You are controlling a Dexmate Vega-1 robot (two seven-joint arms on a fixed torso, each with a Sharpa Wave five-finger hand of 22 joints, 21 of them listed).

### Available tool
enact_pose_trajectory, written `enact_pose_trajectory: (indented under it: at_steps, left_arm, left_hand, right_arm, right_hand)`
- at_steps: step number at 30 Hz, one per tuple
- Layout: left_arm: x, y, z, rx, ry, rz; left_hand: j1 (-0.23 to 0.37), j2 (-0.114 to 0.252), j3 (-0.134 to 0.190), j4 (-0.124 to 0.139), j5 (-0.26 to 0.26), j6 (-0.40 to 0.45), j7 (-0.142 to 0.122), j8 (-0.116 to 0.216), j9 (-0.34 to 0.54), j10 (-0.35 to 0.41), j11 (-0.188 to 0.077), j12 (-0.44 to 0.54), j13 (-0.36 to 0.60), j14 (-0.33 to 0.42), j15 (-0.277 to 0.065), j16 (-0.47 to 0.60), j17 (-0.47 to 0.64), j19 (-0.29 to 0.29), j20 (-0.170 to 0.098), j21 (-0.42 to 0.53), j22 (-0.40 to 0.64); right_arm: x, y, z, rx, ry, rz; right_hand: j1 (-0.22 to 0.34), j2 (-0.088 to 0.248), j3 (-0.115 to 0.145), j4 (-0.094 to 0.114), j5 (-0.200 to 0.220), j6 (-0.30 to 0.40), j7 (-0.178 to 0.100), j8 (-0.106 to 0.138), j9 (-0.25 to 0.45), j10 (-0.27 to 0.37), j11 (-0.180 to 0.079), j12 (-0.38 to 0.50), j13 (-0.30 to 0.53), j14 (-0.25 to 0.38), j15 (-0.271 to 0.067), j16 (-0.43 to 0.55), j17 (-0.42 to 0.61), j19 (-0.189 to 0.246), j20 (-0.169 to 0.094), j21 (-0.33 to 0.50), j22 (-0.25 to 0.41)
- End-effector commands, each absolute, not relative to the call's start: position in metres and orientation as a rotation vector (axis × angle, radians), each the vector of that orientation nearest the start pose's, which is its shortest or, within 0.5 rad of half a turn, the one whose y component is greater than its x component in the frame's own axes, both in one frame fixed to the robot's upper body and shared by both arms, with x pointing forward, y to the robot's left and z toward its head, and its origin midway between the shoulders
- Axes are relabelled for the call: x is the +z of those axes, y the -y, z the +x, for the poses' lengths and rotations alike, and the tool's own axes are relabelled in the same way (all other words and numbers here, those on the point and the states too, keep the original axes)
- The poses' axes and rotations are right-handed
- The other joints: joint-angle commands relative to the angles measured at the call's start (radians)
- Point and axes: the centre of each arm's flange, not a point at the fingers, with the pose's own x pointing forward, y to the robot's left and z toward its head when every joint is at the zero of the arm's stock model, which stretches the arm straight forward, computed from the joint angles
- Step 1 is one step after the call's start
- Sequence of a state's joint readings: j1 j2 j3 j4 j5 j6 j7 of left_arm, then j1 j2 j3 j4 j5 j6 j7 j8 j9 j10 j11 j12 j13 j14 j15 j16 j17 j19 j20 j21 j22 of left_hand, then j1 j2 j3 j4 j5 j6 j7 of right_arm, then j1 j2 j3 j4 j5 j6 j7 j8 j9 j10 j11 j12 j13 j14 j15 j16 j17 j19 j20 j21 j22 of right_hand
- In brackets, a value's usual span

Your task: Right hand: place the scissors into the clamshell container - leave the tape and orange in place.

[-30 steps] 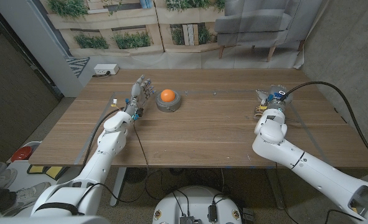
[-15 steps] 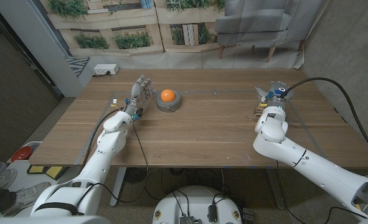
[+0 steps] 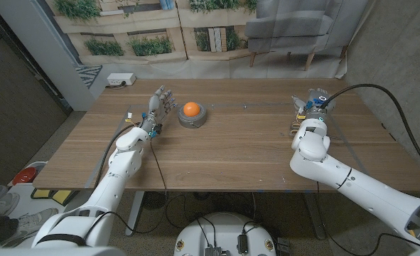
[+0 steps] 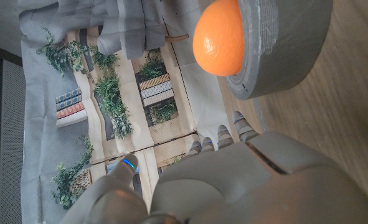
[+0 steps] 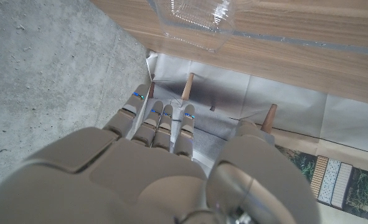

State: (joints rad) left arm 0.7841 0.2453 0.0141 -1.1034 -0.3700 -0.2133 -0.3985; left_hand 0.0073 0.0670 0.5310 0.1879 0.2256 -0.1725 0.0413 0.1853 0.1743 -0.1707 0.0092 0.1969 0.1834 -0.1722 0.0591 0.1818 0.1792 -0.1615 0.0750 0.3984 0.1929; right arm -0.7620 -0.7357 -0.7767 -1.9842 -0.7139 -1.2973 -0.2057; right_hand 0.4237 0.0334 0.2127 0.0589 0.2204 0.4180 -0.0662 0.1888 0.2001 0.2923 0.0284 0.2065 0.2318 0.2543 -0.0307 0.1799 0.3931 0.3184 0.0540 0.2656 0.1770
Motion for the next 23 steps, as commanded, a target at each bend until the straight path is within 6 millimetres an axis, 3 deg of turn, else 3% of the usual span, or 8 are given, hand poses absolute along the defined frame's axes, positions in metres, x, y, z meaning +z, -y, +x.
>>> enact_pose_trajectory:
  at_steps: [1, 13, 23]
  left_arm:
    - [-0.032, -0.303, 0.678, -0.34, 0.548, -0.005]
    - [-0.035, -0.3, 0.668, -0.362, 0.563, -0.003]
    - [-0.035, -0.301, 0.673, -0.381, 0.553, 0.02]
  left_hand:
    - [-0.001, 0.109, 0.002, 0.0, 0.005, 0.001, 0.002, 0.0, 0.004, -0.068, 0.0, 0.007, 0.005, -0.08, 0.004, 0.007, 0.004, -0.002, 0.004, -0.007, 0.005]
    - [-0.001, 0.109, 0.002, 0.0, 0.005, 0.0, 0.001, -0.001, 0.004, -0.07, 0.0, 0.006, 0.005, -0.081, 0.004, 0.007, 0.004, -0.003, 0.005, -0.008, 0.005]
    - [-0.002, 0.109, 0.002, 0.0, 0.005, 0.001, 0.002, 0.0, 0.004, -0.069, 0.0, 0.007, 0.005, -0.08, 0.002, 0.007, 0.004, -0.002, 0.002, -0.008, 0.005]
  right_arm:
    - [0.021, 0.276, 0.542, -0.816, 0.145, -1.33]
    - [0.016, 0.272, 0.532, -0.82, 0.163, -1.331]
    - [0.019, 0.263, 0.517, -0.867, 0.225, -1.304]
  right_hand:
    - [0.01, 0.001, 0.001, -0.007, 0.007, 0.008, 0.003, 0.005, 0.0, 0.007, 0.001, -0.003, 0.001, -0.002, 0.002, 0.006, -0.004, -0.001, 0.001, -0.001, -0.001]
    - [0.01, 0.0, 0.002, -0.011, 0.008, 0.008, 0.004, 0.006, -0.001, 0.007, 0.003, -0.004, -0.003, -0.004, -0.001, 0.007, -0.013, 0.0, 0.002, -0.006, -0.001]
    - [0.008, -0.001, 0.002, -0.013, 0.008, 0.007, 0.003, 0.006, -0.001, 0.007, 0.001, -0.005, -0.006, -0.003, 0.001, 0.008, -0.021, 0.0, 0.004, -0.009, -0.001]
